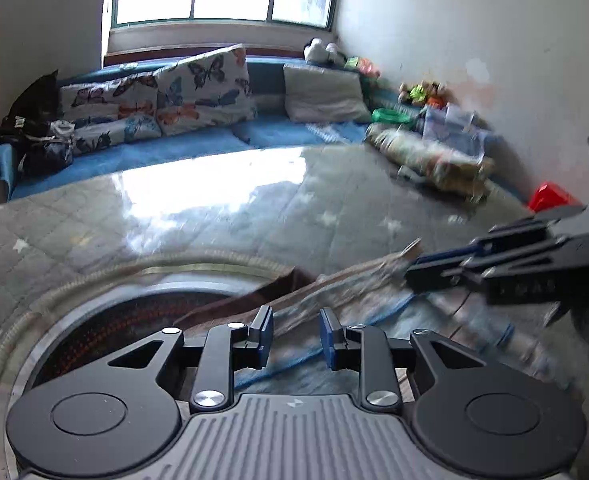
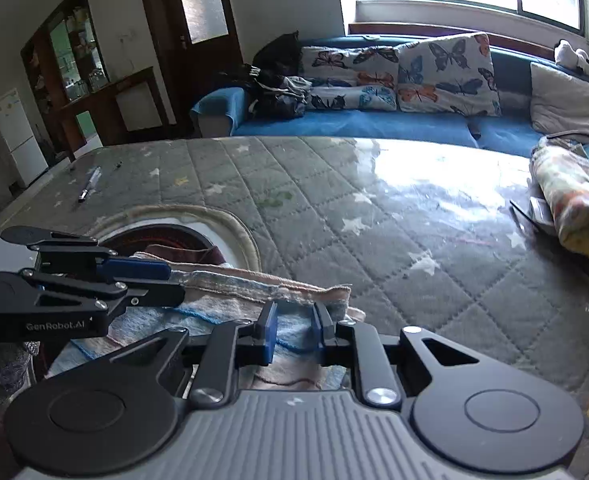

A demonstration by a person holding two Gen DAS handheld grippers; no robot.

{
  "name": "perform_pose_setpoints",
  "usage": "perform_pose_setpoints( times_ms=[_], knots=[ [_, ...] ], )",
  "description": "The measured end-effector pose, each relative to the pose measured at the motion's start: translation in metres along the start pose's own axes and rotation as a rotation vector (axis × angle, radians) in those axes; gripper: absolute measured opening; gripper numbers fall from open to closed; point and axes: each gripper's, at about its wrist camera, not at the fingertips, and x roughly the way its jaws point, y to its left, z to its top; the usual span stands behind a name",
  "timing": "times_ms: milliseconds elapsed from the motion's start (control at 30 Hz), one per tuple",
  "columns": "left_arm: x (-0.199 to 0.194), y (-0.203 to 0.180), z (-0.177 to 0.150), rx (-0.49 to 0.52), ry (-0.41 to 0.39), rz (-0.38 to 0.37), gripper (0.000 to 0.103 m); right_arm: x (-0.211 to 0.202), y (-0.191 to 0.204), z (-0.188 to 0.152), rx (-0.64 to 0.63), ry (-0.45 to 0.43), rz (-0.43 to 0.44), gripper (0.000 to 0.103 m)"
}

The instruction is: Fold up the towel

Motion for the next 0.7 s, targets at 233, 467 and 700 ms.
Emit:
perform_pose_setpoints(
  times_ms=[233, 467, 700],
  knots=[
    [-0.004, -0.016, -0.002, 0.033, 0.009, -0.036, 0.028, -0.009, 0.007, -0.006, -0.014, 0.009, -0.006, 0.017],
    [-0.049, -0.036, -0.03, 0.09, -0.02, -0.096, 0.029, -0.042, 0.036, -0.028, -0.091, 0.0, 0.042, 0.018],
    [-0.086, -0.063, -0.076, 0.204, -0.004, -0.125, 0.03, -0.07, 0.06, -0.064, -0.161, 0.003, 0.047, 0.022]
  ],
)
